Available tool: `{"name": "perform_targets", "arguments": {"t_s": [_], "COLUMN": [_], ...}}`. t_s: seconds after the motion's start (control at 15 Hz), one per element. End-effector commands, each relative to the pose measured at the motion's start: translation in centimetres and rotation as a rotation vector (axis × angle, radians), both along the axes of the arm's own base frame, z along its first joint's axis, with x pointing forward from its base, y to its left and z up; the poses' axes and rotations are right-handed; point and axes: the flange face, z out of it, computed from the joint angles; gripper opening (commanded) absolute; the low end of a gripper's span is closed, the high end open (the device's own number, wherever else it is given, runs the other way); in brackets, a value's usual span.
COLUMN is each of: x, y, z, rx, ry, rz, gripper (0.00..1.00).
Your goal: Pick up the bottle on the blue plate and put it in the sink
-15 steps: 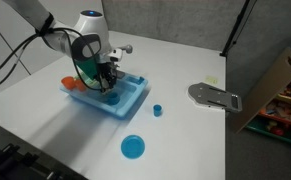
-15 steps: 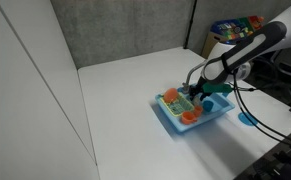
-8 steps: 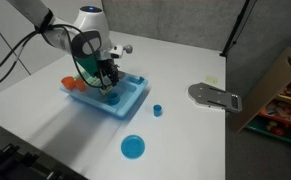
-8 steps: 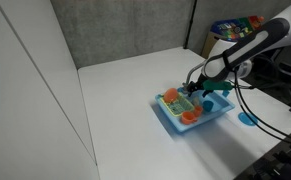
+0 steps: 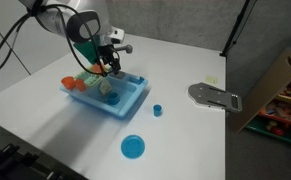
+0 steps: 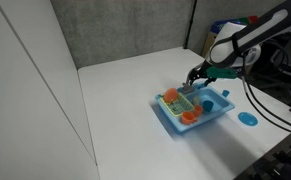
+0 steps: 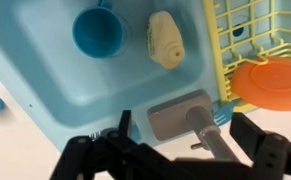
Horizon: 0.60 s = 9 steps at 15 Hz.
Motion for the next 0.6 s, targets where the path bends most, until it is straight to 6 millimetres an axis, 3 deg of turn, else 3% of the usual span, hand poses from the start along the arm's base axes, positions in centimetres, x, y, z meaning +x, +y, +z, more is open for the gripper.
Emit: {"name": "perform_targets", "arguments": {"t_s": [0.0,0.53], "x": [-2.0,-5.1], "y": [-0.1,-0.6], "z": [3.4,8.7], "rx": [0.009,-0.026], "ry": [0.033,0.129], "rz": [0.02,0.058], "gripper": [1.0,1.0]}}
